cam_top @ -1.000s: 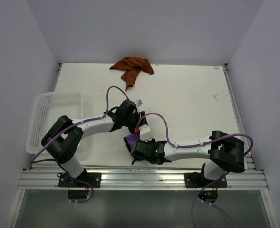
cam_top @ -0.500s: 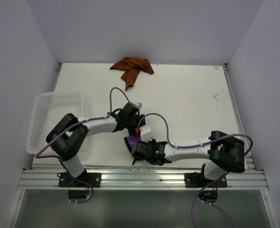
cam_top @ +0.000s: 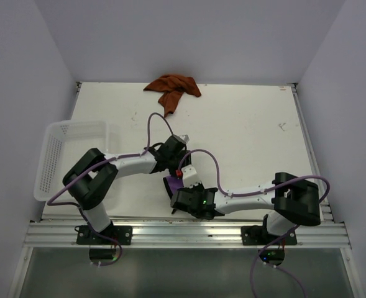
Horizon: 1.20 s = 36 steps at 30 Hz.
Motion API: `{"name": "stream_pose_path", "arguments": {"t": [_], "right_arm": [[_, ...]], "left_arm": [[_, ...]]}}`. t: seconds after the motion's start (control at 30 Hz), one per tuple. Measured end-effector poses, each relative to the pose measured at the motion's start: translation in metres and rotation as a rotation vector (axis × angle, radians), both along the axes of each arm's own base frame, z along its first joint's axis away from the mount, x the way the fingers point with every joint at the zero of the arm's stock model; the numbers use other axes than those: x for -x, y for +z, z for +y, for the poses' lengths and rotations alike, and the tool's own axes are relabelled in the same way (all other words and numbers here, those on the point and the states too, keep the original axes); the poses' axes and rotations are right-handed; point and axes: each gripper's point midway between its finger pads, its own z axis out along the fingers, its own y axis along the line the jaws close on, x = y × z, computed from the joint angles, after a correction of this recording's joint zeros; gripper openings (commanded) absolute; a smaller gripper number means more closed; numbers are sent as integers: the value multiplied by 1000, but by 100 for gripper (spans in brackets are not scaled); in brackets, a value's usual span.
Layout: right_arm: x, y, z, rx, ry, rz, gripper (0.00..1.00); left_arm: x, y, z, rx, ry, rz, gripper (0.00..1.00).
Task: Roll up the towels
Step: Roll the towel
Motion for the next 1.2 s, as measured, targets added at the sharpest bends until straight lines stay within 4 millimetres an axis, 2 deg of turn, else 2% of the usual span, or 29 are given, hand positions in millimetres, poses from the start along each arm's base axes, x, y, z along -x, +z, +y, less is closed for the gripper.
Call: {"name": "stream_pose_path", "arguments": {"t": [0.27, 0.3, 0.37, 0.4, 0.43, 0.7, 0.83, 1.2], "right_arm": [[3, -2, 3, 48, 4, -50, 0], [3, -2, 3, 54, 5, -55, 0], [4, -2, 3, 57, 4, -59, 0], [4, -2, 3, 58, 4, -62, 0], [3, -1, 3, 59, 3, -66, 0], [2, 1, 0, 74, -2, -86, 0], [3, 6, 0, 95, 5, -101, 0], [18, 7, 17, 248, 103, -176, 0]], "left_arm": [[-2, -5, -4, -33, -12, -15, 42], [-3, -5, -5, -33, -11, -16, 32], [-4, -8, -5, -43, -7, -19, 20], [-5, -9, -6, -46, -7, -20, 4], [-6, -10, -6, -47, -7, -22, 0], [-6, -9, -11, -35, 7, -36, 0], [-3, -8, -7, 28, 55, -72, 0], [12, -3, 22, 203, 175, -157, 0]]}}
